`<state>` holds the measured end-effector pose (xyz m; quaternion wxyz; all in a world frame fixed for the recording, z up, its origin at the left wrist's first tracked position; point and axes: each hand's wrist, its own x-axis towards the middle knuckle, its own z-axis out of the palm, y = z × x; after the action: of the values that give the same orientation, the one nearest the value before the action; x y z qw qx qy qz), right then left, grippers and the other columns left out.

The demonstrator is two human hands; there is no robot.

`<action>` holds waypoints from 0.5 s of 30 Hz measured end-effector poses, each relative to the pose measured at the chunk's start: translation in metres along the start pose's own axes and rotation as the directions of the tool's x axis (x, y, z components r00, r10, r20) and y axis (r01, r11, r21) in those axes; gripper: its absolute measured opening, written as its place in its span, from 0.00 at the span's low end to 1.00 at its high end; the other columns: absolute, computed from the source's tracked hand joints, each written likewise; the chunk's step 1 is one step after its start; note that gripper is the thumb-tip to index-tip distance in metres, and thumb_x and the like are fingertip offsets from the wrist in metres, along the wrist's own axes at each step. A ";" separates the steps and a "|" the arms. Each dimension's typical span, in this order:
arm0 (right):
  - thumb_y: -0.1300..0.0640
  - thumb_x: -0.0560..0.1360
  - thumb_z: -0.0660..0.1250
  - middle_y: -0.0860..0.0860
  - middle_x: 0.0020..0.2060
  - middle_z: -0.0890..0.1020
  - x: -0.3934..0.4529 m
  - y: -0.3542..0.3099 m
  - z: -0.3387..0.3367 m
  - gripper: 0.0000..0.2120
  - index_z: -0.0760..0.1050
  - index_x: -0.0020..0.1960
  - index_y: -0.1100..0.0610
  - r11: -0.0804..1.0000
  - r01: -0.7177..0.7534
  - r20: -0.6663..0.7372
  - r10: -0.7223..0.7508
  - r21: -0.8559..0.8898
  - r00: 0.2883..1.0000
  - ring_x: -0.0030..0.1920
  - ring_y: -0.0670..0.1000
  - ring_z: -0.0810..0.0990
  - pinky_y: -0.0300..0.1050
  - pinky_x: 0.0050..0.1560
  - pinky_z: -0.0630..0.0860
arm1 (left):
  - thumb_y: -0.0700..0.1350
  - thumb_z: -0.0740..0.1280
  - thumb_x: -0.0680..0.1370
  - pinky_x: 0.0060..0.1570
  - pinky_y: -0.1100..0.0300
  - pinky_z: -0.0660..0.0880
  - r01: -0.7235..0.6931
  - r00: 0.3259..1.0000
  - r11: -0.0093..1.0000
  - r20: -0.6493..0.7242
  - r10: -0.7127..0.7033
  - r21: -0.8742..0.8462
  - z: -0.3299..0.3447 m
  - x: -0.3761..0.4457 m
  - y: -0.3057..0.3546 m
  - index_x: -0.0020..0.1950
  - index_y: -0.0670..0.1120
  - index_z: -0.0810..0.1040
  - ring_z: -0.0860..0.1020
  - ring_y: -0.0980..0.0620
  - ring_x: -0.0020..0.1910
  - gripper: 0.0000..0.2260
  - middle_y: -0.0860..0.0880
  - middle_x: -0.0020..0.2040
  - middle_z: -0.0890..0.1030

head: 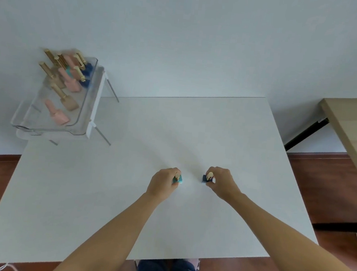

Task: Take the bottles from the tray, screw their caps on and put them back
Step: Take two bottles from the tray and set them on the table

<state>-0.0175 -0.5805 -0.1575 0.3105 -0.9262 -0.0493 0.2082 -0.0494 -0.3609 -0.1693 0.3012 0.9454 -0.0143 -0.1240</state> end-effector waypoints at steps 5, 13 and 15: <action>0.47 0.68 0.74 0.50 0.56 0.78 -0.001 -0.011 -0.012 0.27 0.73 0.63 0.56 0.994 0.056 0.020 -0.055 -0.098 0.998 0.55 0.52 0.76 0.43 0.55 0.73 | 0.40 0.71 0.73 0.61 0.53 0.75 0.037 0.997 0.999 0.064 -0.037 -0.013 -0.017 -0.005 -0.005 0.68 0.44 0.73 0.77 0.47 0.62 0.23 0.47 0.63 0.79; 0.43 0.71 0.70 0.51 0.60 0.78 0.023 -0.100 -0.056 0.26 0.73 0.64 0.55 0.946 0.292 -0.121 -0.309 -0.145 0.943 0.60 0.52 0.76 0.44 0.63 0.70 | 0.41 0.71 0.74 0.69 0.62 0.67 -0.004 0.984 0.998 -0.179 -0.007 -0.061 -0.120 -0.038 -0.040 0.70 0.45 0.73 0.74 0.52 0.68 0.24 0.48 0.68 0.76; 0.46 0.72 0.70 0.52 0.57 0.80 0.034 -0.135 -0.058 0.23 0.74 0.63 0.56 0.925 0.353 -0.130 -0.371 -0.143 0.920 0.57 0.51 0.78 0.39 0.58 0.69 | 0.42 0.72 0.74 0.66 0.64 0.69 -0.015 0.956 0.996 -0.293 -0.011 -0.083 -0.154 -0.048 -0.050 0.68 0.44 0.75 0.77 0.52 0.64 0.22 0.48 0.65 0.79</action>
<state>0.0427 -0.4968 -0.0470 0.2917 -0.9310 -0.2077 0.0714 -0.0612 -0.2279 -0.0655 0.3399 0.9397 0.0348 0.0173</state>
